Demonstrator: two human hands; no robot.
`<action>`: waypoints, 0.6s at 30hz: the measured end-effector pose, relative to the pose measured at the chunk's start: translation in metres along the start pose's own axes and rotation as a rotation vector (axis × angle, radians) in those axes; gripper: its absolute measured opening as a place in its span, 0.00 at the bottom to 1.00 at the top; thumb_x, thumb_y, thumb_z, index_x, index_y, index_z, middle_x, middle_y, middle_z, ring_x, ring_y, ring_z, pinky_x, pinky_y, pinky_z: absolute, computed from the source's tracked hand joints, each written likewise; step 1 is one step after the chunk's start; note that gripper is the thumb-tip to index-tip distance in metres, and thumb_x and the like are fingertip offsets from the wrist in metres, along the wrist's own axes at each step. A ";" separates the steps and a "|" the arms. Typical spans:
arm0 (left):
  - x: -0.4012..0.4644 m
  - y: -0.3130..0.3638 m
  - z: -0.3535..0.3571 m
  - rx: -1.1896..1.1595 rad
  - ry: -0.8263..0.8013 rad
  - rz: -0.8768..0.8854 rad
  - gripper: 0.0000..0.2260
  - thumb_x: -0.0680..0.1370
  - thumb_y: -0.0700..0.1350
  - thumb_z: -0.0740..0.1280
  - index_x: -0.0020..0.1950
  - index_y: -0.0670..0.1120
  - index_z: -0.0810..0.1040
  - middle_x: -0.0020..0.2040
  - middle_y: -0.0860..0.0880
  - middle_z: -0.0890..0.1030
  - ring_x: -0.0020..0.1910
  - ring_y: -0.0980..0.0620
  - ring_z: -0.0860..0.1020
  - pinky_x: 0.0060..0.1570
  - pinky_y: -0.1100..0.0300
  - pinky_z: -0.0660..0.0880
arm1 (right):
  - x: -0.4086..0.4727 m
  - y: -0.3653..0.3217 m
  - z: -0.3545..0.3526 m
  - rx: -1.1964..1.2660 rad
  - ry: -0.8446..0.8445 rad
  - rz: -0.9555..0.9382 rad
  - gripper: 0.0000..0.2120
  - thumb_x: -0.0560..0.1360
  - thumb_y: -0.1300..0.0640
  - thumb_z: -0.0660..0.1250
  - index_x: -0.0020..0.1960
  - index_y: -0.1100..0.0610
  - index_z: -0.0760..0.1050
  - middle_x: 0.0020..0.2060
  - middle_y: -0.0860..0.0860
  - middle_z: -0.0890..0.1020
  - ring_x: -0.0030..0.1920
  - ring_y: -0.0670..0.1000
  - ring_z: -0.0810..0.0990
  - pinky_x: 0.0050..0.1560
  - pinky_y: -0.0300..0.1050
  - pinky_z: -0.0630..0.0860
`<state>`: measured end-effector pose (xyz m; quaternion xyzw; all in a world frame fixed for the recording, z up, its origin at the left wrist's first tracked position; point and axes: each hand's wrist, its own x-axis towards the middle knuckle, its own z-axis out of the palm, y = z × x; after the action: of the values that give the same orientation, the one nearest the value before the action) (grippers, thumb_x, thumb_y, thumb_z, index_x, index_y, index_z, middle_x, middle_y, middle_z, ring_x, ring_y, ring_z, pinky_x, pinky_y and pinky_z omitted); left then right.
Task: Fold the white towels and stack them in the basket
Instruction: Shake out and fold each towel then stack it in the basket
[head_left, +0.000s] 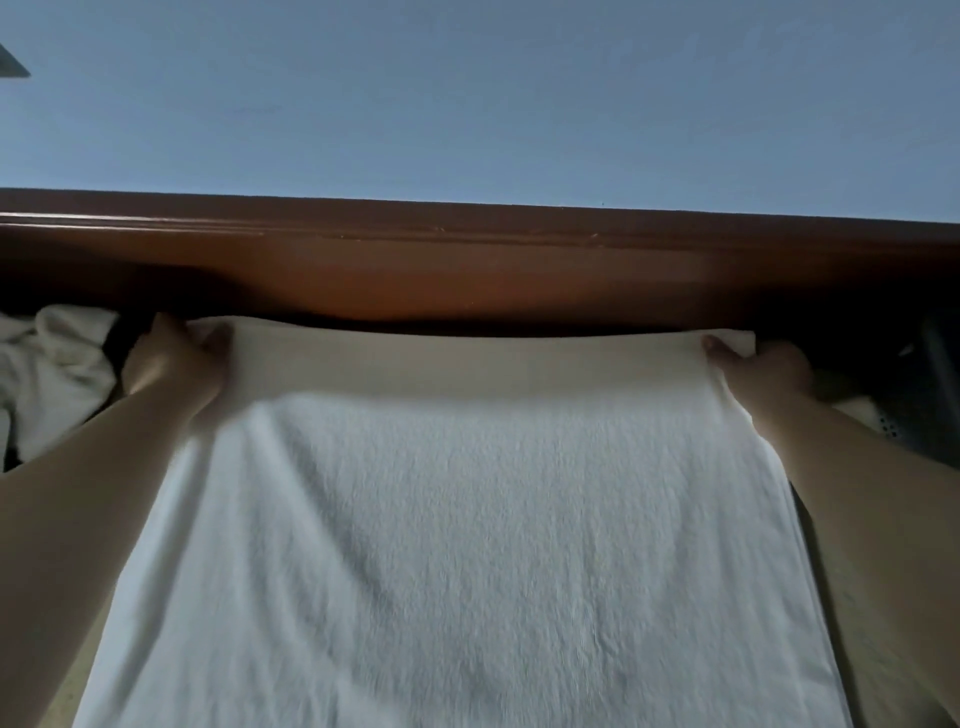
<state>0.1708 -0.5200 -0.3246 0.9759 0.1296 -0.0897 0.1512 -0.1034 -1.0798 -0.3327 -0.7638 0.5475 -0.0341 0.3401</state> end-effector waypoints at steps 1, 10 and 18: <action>-0.007 -0.004 -0.003 -0.112 -0.006 -0.028 0.30 0.79 0.65 0.67 0.69 0.43 0.73 0.65 0.36 0.78 0.60 0.33 0.79 0.61 0.42 0.76 | -0.001 0.002 -0.003 0.093 -0.010 0.018 0.26 0.76 0.41 0.75 0.63 0.60 0.79 0.50 0.53 0.83 0.54 0.59 0.81 0.55 0.50 0.77; -0.005 -0.019 -0.009 -0.327 -0.040 -0.083 0.22 0.82 0.57 0.69 0.67 0.41 0.79 0.62 0.36 0.81 0.55 0.37 0.80 0.49 0.51 0.72 | -0.001 0.008 -0.009 0.232 0.038 0.100 0.17 0.81 0.47 0.70 0.65 0.55 0.78 0.52 0.54 0.79 0.52 0.55 0.77 0.53 0.47 0.72; 0.011 -0.014 -0.010 -0.435 -0.015 -0.124 0.25 0.76 0.60 0.75 0.65 0.44 0.80 0.64 0.43 0.82 0.61 0.41 0.81 0.62 0.50 0.78 | 0.008 0.013 -0.003 0.153 0.102 0.139 0.21 0.80 0.47 0.70 0.69 0.56 0.76 0.54 0.55 0.79 0.57 0.60 0.79 0.56 0.51 0.72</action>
<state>0.1789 -0.5018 -0.3215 0.9098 0.2046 -0.0761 0.3530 -0.1124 -1.0901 -0.3406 -0.6932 0.6116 -0.0909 0.3705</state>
